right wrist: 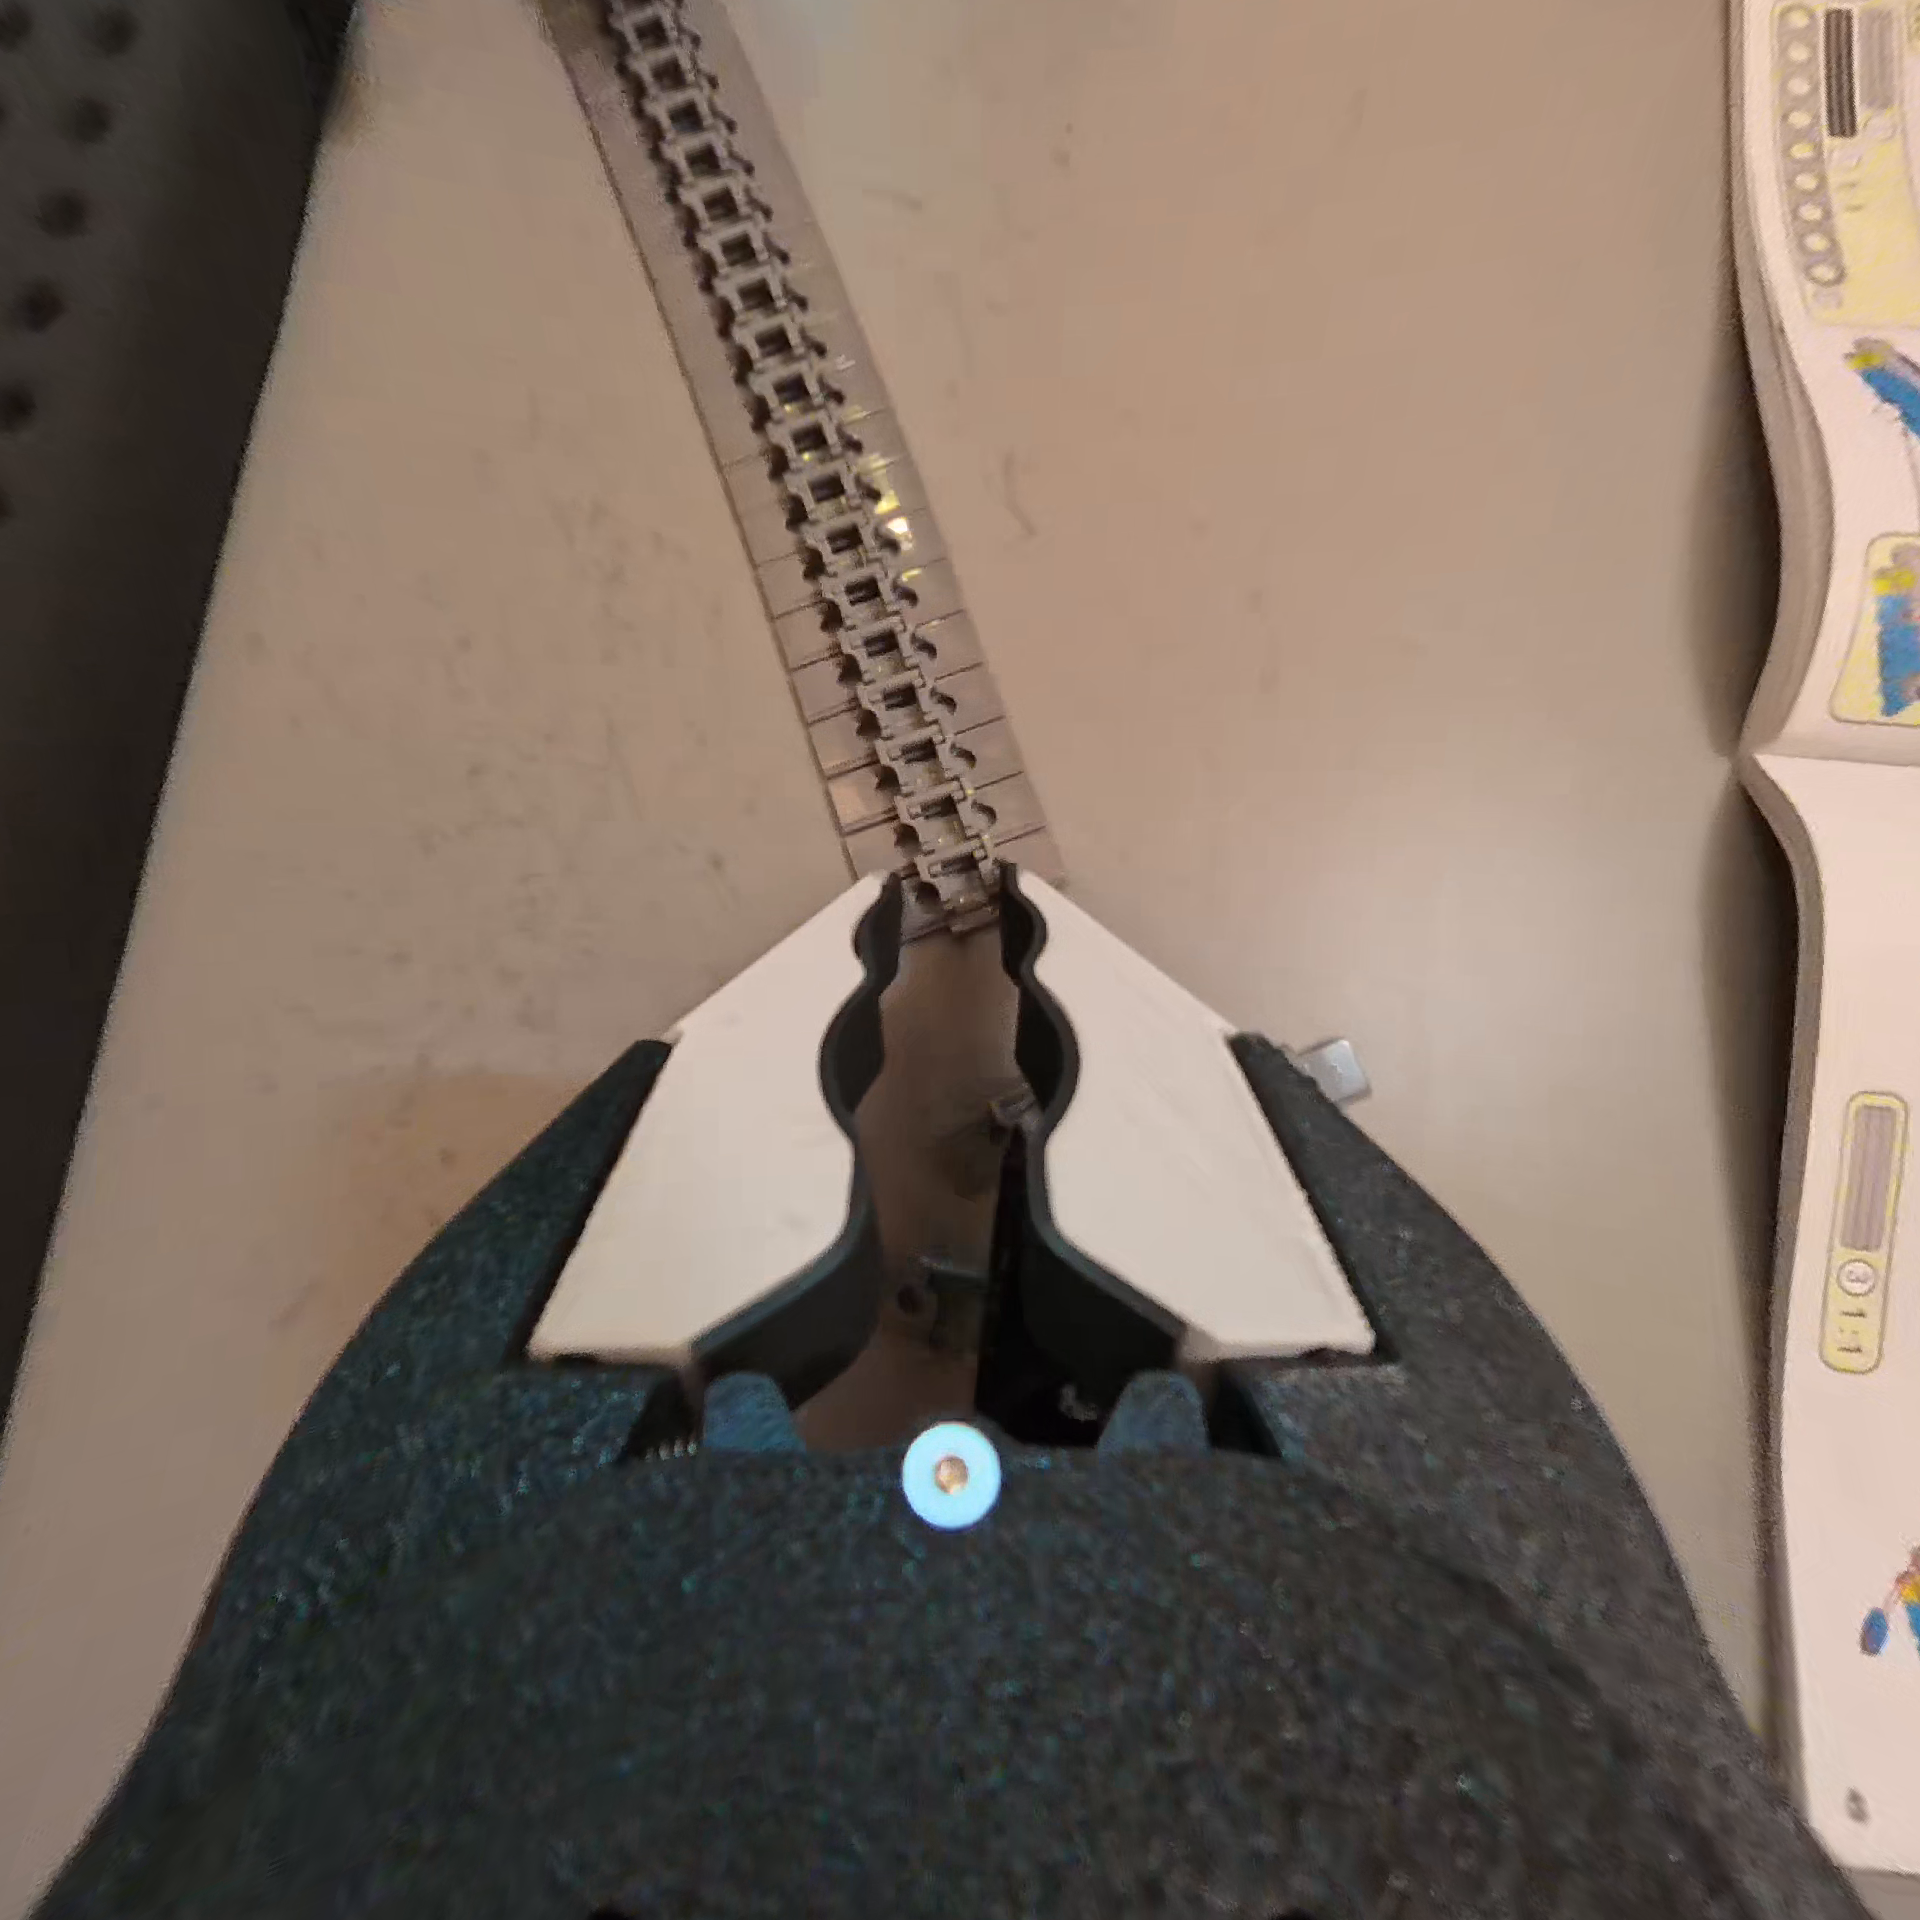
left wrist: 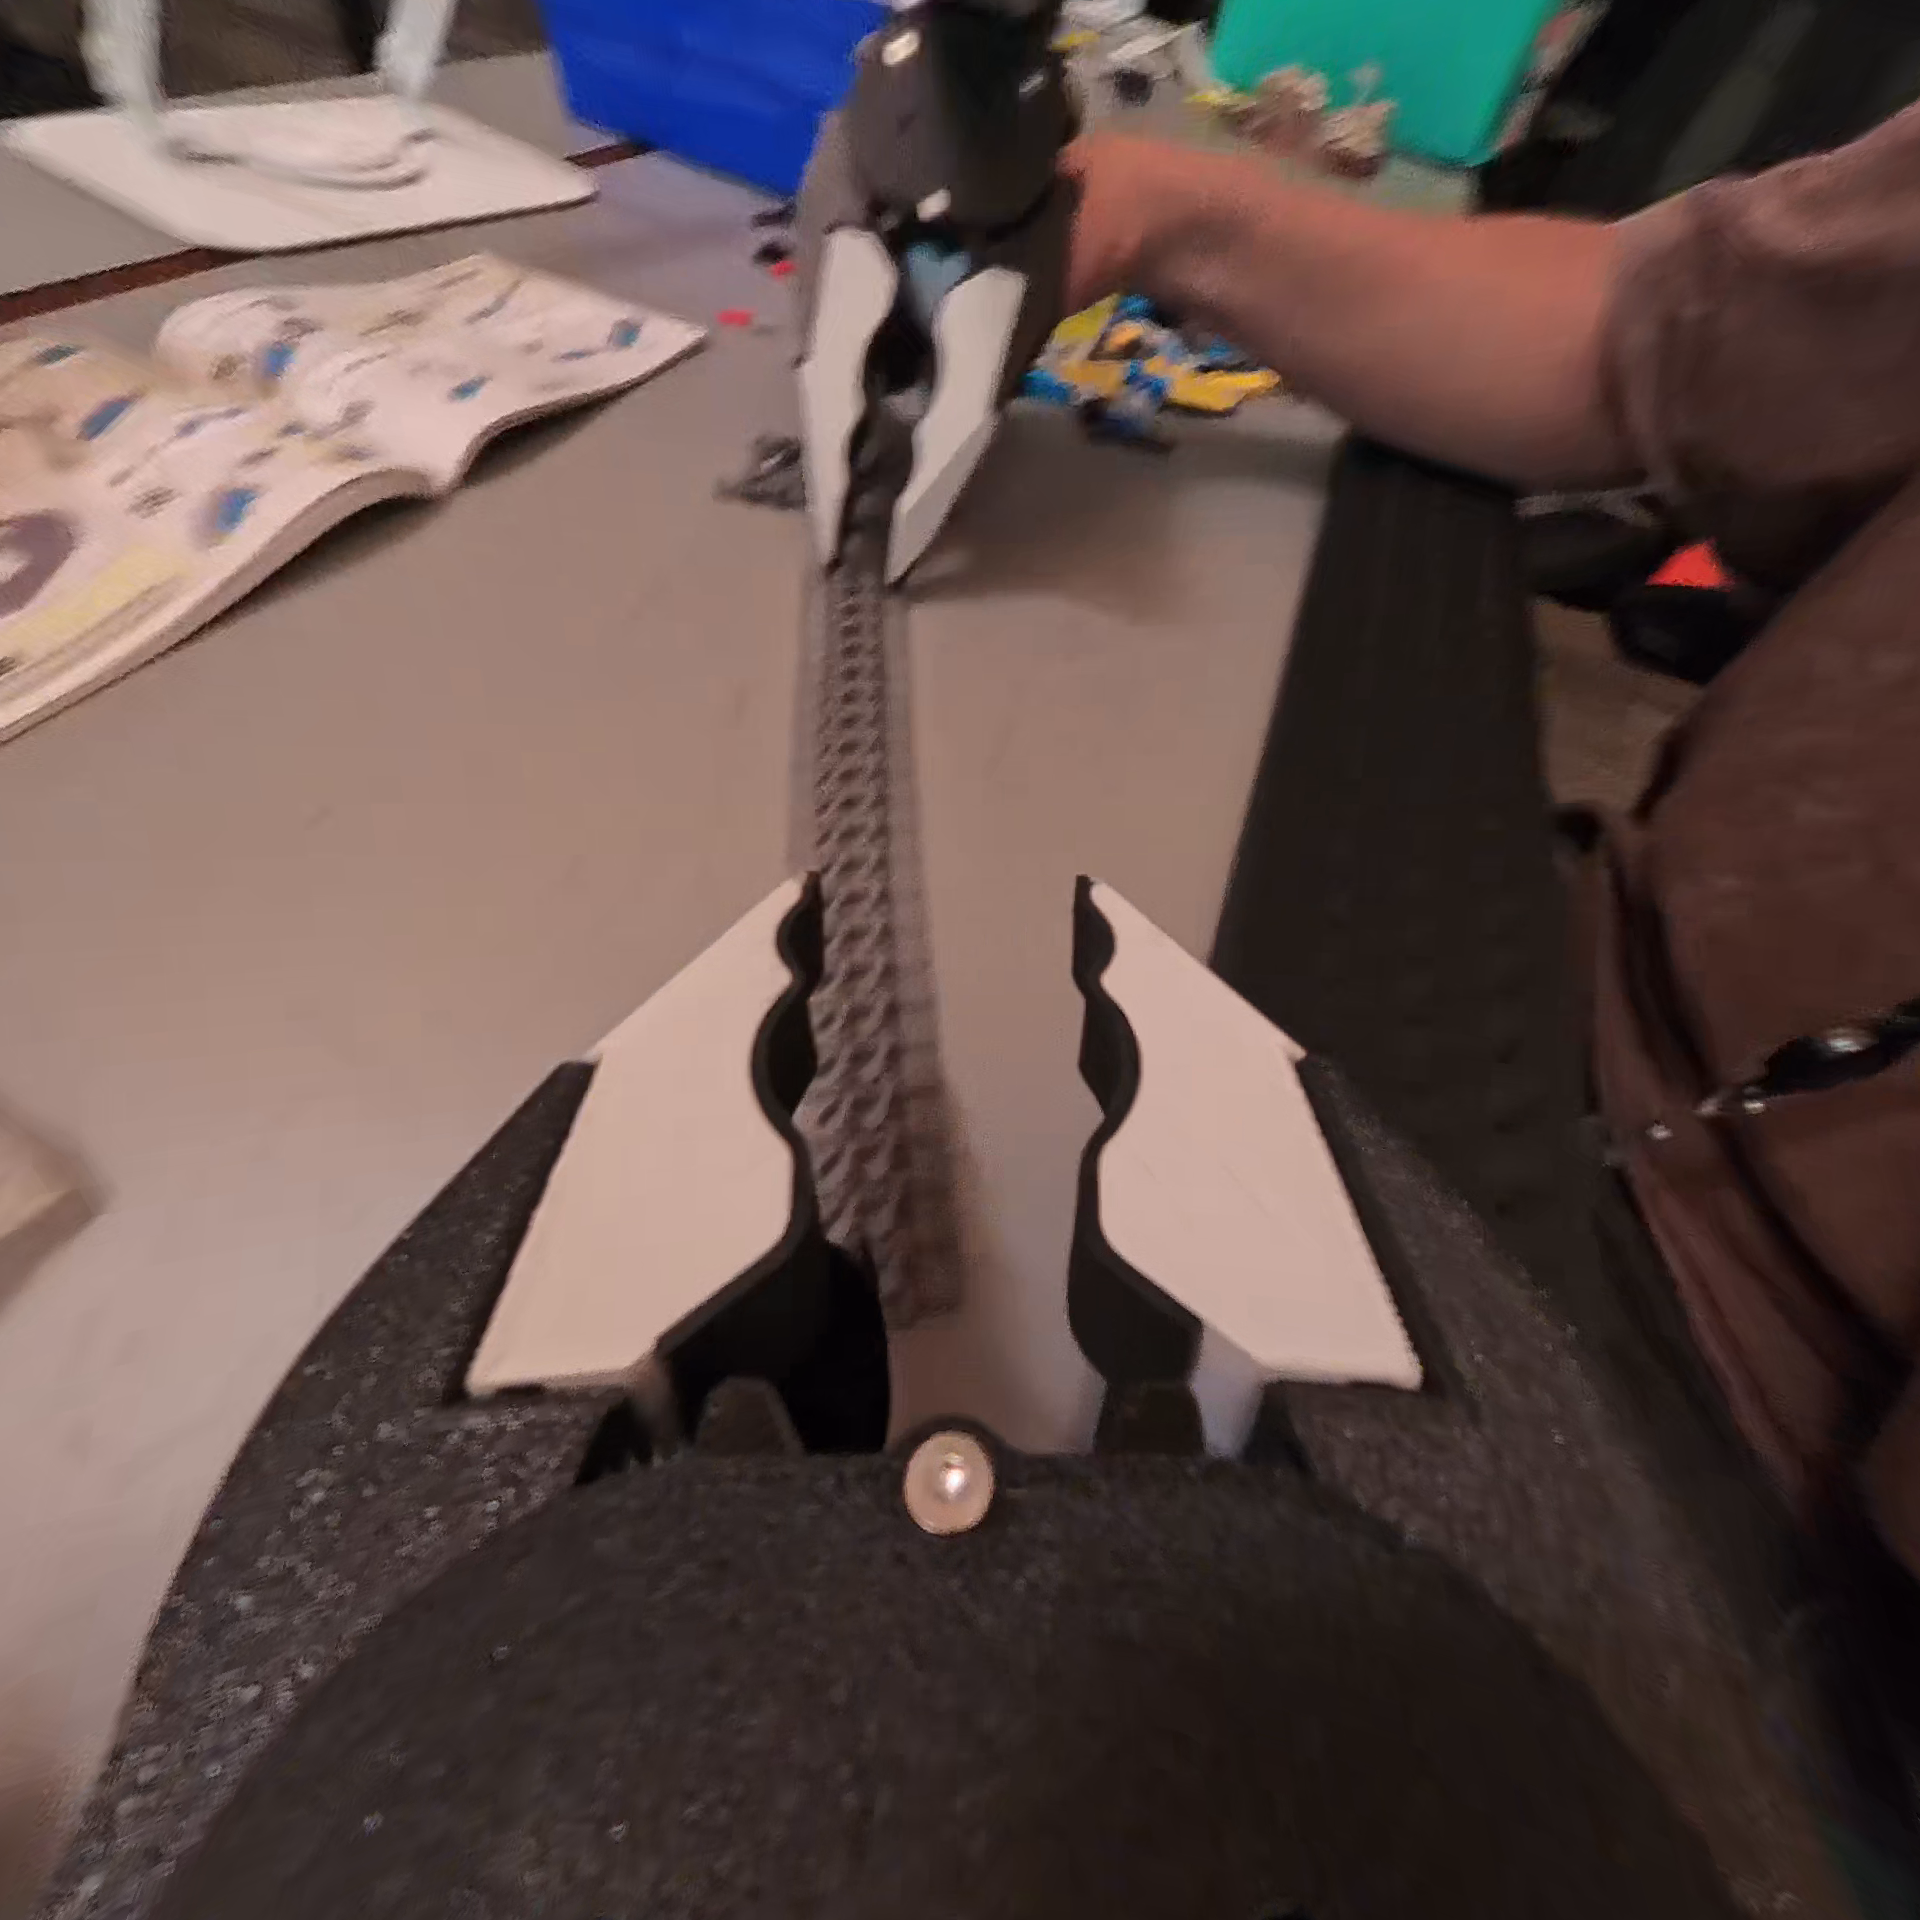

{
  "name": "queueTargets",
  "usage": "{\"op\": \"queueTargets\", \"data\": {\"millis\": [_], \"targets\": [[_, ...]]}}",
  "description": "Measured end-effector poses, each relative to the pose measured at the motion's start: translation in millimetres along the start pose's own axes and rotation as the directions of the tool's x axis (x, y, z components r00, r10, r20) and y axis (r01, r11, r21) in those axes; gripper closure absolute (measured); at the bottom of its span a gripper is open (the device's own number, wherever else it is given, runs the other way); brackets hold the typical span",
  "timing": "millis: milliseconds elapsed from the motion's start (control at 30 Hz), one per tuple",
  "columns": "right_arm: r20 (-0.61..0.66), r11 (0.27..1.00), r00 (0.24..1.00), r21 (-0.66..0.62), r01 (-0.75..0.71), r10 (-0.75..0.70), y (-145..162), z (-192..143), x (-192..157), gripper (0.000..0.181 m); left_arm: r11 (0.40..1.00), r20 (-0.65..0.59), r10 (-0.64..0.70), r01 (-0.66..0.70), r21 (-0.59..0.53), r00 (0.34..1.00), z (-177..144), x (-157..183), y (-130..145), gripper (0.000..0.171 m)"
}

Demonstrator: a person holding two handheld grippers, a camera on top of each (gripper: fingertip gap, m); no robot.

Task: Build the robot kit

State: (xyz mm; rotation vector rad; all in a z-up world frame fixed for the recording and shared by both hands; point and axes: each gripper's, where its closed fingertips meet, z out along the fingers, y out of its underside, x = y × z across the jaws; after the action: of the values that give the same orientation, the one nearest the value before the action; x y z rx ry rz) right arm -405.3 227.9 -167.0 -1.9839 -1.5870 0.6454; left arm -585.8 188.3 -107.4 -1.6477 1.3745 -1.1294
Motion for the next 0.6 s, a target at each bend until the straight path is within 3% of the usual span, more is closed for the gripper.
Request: {"op": "queueTargets", "data": {"millis": [67,200,267,400,500,600], "targets": [[-0.024,1.0,1.0,-0.007,0.018,-0.018,-1,1,1,0.166,1.0,-0.134,-0.005,0.007,0.01,0.991,17,18,-18,0.119],[-0.196,0.98,0.961,-0.07,0.186,-0.196,-9,-3,-1,0.168,0.989,-0.048,-0.079,0.072,-0.13,0.996,75,-21,-44,0.118],[-0.283,0.949,0.906,-0.1,0.299,-0.315,-18,-6,-9,0.168,0.962,-0.115,-0.158,0.127,-0.241,0.981,102,-29,-46,0.118],[-0.421,0.884,0.78,-0.166,0.436,-0.464,-31,-13,-20,0.168,0.88,-0.42,-0.425,0.257,-0.399,0.802,131,-5,-57,0.121],[-0.466,0.833,0.699,-0.193,0.519,-0.543,-38,-15,-25,0.168,0.889,-0.449,-0.419,0.256,-0.381,0.789,146,-14,-57,0.131],[-0.481,0.813,0.67,-0.187,0.552,-0.565,-44,-16,-26,0.169,0.894,-0.454,-0.422,0.277,-0.352,0.785,149,-27,-55,0.135]]}}
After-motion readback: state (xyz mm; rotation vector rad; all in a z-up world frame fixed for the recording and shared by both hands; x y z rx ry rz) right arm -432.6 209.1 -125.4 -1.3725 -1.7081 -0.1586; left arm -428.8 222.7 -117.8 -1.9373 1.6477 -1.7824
